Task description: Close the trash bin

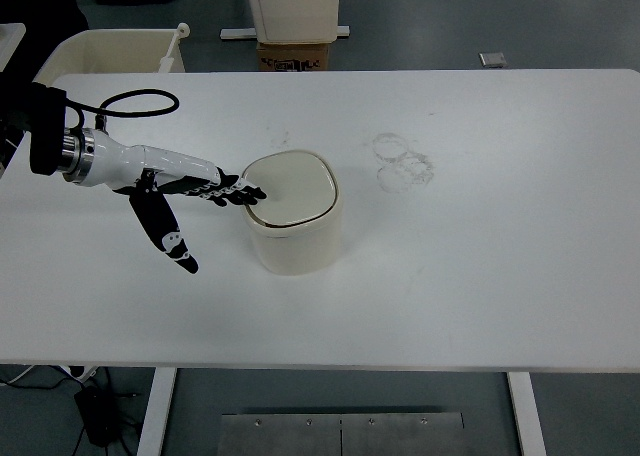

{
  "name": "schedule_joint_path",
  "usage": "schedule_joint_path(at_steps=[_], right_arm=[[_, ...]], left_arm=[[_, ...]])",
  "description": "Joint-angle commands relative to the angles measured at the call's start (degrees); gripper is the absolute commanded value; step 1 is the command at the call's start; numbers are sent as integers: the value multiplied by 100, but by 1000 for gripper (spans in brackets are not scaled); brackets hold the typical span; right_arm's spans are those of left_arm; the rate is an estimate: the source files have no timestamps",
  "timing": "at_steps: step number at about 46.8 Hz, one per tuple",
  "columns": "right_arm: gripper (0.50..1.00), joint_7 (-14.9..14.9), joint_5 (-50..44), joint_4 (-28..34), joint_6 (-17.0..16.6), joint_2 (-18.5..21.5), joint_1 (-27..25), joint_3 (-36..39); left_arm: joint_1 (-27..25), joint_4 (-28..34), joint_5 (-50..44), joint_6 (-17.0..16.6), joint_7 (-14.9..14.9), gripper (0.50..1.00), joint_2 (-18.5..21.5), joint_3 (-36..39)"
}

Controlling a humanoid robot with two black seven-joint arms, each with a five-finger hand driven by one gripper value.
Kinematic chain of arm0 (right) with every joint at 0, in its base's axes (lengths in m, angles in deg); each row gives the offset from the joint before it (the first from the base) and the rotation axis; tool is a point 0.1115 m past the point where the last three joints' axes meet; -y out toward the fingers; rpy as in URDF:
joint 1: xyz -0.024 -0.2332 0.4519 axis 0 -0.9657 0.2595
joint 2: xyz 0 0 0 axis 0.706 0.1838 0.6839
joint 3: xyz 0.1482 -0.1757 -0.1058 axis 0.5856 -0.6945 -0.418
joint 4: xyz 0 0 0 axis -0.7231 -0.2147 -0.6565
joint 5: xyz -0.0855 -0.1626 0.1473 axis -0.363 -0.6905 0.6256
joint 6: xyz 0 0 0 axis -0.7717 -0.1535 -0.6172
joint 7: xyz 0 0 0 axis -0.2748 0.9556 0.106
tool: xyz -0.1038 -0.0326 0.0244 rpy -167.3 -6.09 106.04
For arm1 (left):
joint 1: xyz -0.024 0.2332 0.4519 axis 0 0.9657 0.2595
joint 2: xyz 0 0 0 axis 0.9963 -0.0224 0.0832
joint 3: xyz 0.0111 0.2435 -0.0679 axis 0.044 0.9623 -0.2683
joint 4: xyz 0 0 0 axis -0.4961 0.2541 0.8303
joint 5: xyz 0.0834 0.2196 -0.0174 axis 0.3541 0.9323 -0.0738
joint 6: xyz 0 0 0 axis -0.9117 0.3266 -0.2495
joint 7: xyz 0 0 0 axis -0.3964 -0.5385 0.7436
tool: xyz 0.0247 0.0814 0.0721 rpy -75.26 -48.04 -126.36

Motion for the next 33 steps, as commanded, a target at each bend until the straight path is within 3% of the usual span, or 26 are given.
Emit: schedule_joint_path(at_steps=[1, 33], right_arm=[[993, -2, 1, 0, 0, 0, 0, 0], [993, 7, 1, 0, 0, 0, 9, 0]], left_arm=[[-8, -6, 0, 0, -7, 1000, -9, -9], [176, -15, 325, 0, 1, 1000, -18, 0]])
